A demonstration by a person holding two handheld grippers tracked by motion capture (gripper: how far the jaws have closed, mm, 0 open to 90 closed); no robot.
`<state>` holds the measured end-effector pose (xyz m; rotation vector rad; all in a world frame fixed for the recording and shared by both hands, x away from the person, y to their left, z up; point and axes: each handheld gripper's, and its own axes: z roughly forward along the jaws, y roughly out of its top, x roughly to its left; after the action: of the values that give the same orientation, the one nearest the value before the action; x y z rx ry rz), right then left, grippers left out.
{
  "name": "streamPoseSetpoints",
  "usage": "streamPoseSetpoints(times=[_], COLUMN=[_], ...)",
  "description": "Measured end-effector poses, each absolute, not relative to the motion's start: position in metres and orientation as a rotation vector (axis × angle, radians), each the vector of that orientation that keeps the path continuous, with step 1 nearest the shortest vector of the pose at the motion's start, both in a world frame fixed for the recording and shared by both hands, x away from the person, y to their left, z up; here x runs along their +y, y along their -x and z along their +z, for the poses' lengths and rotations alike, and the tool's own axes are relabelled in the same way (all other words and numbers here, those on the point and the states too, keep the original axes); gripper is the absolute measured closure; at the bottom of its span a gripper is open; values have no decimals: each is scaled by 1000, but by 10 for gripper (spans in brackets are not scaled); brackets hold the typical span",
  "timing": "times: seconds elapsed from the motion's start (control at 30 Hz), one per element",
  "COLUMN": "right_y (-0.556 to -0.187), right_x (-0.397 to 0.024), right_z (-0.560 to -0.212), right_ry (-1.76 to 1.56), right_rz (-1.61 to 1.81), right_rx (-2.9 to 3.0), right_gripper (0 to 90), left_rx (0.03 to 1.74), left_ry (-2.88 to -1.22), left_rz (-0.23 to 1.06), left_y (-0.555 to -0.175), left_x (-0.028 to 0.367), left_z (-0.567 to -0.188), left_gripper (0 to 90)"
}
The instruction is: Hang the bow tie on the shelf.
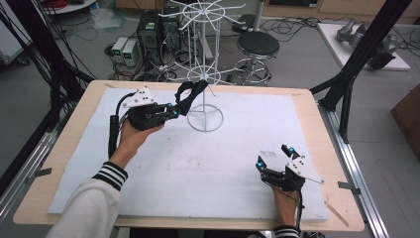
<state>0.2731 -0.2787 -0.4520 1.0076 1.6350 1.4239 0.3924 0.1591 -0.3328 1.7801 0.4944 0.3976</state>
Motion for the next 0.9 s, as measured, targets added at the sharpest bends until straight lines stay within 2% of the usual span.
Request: streamPoseSetpoints(times=[0.13,0.2,0.3,0.47,0.53,0.6,0.9], right_y=[-272,-273,-273,-273,-273,-273,-273], right_x=[-278,-279,-279,-279,-279,-279,-278], right_z=[-452,-452,-452,-452,-452,-452,-452], right_ry=[-1007,-1012,-1011,-1009,-1009,-1007,-1011], right_rz=[1422,1427,1429,1427,1428,1426,1419], right_rx=[1638,1634,1634,1635,1636,1635,1635], right_gripper=[55,54,55,55,54,55,55], left_rx=[516,533,555,588,597,602,680], left_ry=[-1771,-1769,-1759,-1721,-1708,-1700,-1603], left_rz=[363,359,347,358,365,364,498], left_y=[-401,-405,-408,-406,-404,-401,-355], left_x=[163,164,166,172,178,188,255], left_z=[-339,-343,-346,-355,-359,-364,-396], left_gripper=[779,723,583,264,230,153,144])
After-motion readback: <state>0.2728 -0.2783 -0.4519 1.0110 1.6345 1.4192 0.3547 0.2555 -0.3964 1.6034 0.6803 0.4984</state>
